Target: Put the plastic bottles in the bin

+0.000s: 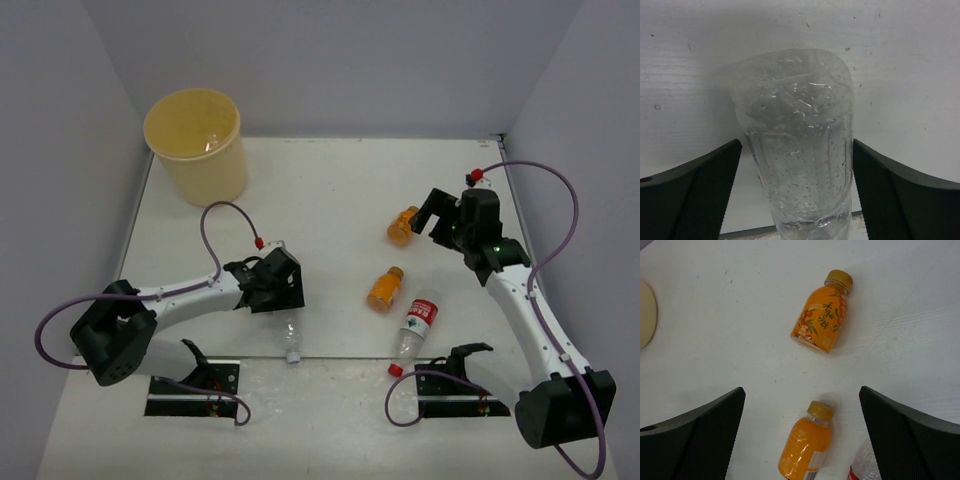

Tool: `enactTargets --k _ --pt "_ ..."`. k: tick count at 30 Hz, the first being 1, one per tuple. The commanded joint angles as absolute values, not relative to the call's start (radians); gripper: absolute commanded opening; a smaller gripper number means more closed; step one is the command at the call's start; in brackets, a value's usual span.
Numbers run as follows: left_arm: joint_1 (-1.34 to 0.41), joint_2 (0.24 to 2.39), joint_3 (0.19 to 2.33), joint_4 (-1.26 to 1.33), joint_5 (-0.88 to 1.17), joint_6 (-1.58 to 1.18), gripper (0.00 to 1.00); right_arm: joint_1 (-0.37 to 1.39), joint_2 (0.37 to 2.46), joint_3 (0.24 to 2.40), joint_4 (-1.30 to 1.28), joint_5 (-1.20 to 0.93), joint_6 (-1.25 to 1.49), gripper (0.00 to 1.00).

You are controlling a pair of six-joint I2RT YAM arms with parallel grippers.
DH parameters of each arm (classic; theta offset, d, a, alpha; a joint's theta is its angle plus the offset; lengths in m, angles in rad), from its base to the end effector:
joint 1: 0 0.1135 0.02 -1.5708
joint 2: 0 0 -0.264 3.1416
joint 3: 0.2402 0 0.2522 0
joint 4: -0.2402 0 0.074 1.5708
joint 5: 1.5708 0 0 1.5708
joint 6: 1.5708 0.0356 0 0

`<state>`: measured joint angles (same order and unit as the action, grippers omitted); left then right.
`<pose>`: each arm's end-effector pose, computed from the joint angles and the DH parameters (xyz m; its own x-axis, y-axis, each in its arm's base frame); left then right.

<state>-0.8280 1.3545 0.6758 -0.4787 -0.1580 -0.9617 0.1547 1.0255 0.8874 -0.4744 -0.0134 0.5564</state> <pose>0.1634 -0.1697 0.1643 -0.9159 -0.2001 -0.3480 -0.1163 0.9620 -0.2470 0.2209 0.0349 0.3019 -0.5694 0.4457 -0.6907 0.1600 0.8843 0.4387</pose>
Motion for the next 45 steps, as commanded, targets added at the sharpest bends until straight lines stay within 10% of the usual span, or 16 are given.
enactTargets --k 1,9,28,45 --pt "-0.834 1.382 0.707 -0.416 -0.198 -0.962 0.72 0.245 1.051 0.943 -0.546 0.032 0.558 0.99" --pt "-0.832 1.402 0.835 -0.455 -0.31 -0.923 0.33 0.336 1.075 0.954 -0.661 0.021 0.546 0.99" --pt "-0.461 1.347 1.38 -0.13 -0.412 -0.403 0.29 0.352 1.063 0.92 -0.664 -0.157 0.442 0.99" --pt "-0.138 1.759 1.815 0.117 -0.825 -0.203 0.33 0.356 1.121 0.913 -0.729 -0.14 0.503 0.99"
